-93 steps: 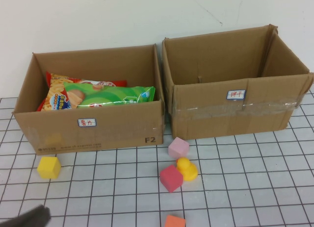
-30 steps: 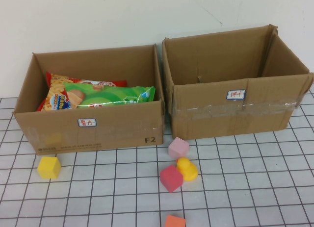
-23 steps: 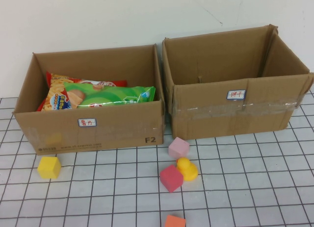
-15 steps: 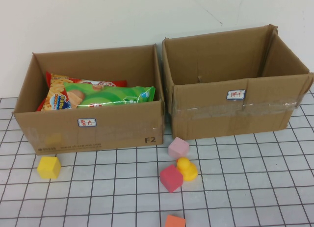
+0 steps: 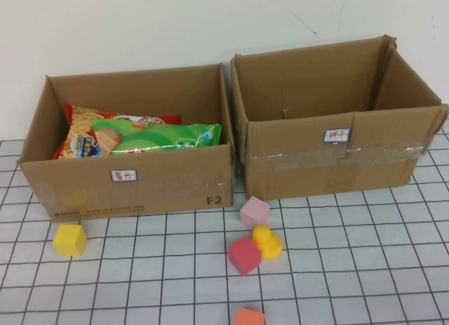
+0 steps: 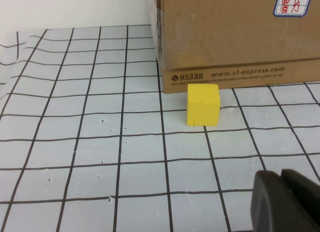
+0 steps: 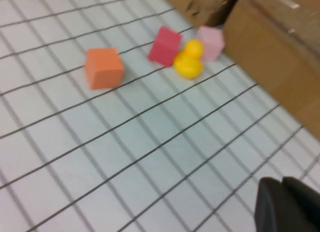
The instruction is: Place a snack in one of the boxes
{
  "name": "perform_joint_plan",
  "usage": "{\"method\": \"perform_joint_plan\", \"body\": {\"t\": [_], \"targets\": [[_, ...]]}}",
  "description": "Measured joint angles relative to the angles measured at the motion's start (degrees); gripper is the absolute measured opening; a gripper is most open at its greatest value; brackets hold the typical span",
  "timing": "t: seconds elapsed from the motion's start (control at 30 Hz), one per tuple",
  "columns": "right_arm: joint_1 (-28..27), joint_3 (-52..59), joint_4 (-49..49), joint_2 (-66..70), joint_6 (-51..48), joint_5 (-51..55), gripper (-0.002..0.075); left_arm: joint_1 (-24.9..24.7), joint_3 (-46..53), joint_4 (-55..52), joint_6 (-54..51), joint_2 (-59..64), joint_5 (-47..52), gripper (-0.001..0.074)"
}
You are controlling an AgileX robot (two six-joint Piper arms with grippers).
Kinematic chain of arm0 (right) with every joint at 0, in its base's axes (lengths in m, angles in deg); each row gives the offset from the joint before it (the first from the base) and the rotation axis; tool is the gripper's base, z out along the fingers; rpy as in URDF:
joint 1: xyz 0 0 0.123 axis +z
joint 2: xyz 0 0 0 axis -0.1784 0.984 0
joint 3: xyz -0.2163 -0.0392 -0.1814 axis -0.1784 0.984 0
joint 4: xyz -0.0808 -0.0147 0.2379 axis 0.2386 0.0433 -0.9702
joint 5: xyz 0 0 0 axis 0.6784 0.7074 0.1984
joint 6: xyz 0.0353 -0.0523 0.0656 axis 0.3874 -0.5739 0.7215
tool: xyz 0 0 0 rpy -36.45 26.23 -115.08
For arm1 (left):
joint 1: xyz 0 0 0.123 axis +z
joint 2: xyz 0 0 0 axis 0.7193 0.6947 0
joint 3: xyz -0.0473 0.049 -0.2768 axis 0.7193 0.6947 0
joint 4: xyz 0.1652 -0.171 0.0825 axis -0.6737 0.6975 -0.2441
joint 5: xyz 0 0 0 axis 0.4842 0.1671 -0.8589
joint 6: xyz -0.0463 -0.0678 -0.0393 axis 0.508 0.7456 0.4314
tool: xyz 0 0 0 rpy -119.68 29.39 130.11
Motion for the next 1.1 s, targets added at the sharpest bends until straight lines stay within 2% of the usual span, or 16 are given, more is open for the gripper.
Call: {"method": "perform_joint_plan", "body": {"t": [0.1, 0.23, 0.43, 0.6, 0.8, 0.87, 1.0, 1.1], "targets": [[-3.2, 0.0, 0.0, -2.5, 0.0, 0.0, -0.0001, 0.0, 0.0, 0.0, -0.1, 0.0, 0.0, -0.0001], [-10.0, 1.7, 0.0, -5.7, 0.6, -2.1, -0.0001, 0.0, 0.0, 0.0, -0.1, 0.0, 0.0, -0.0001], [-18.3, 9.1, -4.6, -7.0, 3.8, -16.9, -0.0001, 0.0, 0.0, 0.0, -0.2, 0.0, 0.0, -0.0001], [-19.9, 13.0, -11.1, -7.0, 4.4, -20.0, -0.0001, 0.0, 0.0, 0.0, -0.2, 0.0, 0.0, -0.0001], [-20.1, 14.8, -14.2, -7.0, 5.9, -22.8, -0.0001, 0.0, 0.0, 0.0, -0.2, 0.0, 0.0, -0.0001], [-20.1, 15.6, -11.0, -7.1, 9.2, -24.6, -0.0001, 0.0, 0.0, 0.0, -0.3, 0.0, 0.0, -0.0001], [-20.4, 16.5, 8.3, -7.1, 27.3, -25.6, -0.0001, 0.0, 0.0, 0.0, -0.3, 0.0, 0.0, -0.0001], [-20.5, 17.8, 18.4, -8.1, 36.2, -24.2, -0.0001, 0.0, 0.0, 0.1, -0.3, 0.0, 0.0, -0.0001]]}}
